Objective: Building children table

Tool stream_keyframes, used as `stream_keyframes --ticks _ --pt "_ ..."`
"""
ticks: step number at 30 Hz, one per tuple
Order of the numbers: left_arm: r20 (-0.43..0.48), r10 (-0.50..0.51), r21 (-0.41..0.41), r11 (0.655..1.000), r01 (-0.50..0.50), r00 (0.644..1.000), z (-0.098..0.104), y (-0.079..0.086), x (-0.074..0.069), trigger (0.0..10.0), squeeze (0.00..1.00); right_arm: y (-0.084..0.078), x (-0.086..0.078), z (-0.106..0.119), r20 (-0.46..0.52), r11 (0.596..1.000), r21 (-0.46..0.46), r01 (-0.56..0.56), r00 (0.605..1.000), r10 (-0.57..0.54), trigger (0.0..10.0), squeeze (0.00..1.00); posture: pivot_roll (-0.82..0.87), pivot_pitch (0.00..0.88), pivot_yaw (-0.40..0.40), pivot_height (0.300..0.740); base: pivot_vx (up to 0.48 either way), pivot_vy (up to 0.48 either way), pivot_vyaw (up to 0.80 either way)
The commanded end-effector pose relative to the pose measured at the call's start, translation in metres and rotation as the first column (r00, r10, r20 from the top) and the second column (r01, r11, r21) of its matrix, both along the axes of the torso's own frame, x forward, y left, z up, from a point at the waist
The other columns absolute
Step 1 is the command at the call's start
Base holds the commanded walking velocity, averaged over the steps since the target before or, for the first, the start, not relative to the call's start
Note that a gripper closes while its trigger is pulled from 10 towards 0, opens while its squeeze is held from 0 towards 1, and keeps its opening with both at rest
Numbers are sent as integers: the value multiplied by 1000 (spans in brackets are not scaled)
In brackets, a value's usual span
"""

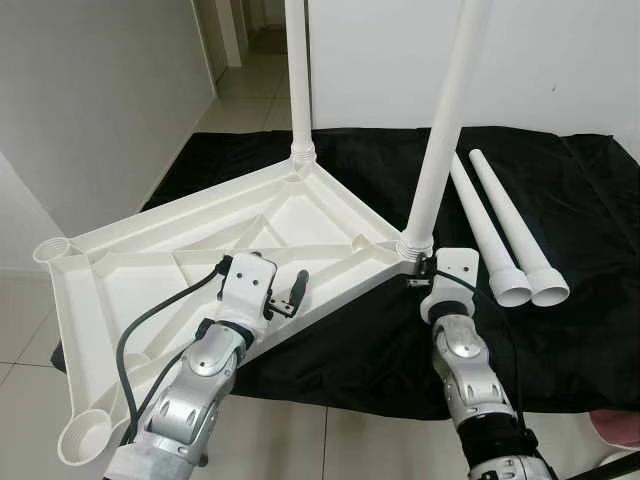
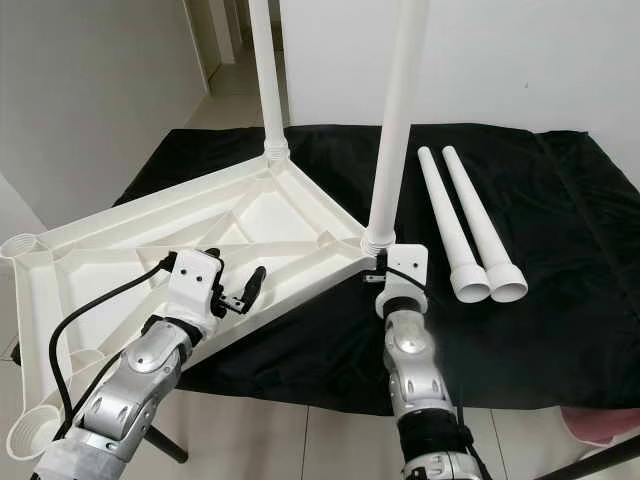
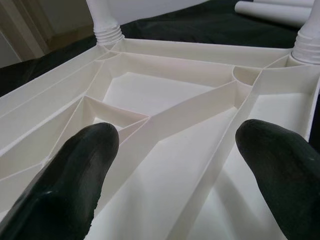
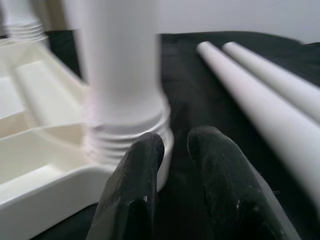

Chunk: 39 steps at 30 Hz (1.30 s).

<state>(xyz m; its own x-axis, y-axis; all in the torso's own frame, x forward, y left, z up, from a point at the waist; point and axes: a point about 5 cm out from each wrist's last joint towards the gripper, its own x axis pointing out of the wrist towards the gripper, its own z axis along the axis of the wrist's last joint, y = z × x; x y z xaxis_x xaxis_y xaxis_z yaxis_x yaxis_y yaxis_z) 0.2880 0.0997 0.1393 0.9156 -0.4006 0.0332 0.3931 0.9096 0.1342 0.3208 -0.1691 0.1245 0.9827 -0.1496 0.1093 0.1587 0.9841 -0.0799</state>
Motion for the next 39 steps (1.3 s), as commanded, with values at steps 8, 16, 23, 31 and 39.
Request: stream_keyframes --ticks 8,16,23,31,39 --pt "-101 -131 48 989 136 986 -5 -3 -1 10000 0 21 -8 -6 7 999 17 -42 999 42 10000 0 -18 31 78 740 0 0 0" --pt "-168 -98 125 985 119 981 -16 -2 3 10000 0 38 -14 -6 20 995 29 -96 995 96 10000 0 -29 40 78 740 0 0 0" --pt "-203 -28 117 992 53 979 -19 3 7 10000 0 37 -18 -10 8 996 27 -86 996 86 10000 0 -34 42 76 740 0 0 0" --pt "-217 39 135 991 -10 975 -20 9 12 10000 0 36 -20 -10 2 996 21 -86 996 86 10000 0 -38 43 71 740 0 0 0" --pt "-224 80 157 987 -45 971 -21 12 16 10000 0 37 -19 -9 3 996 15 -89 996 89 10000 0 -38 43 71 740 0 0 0"
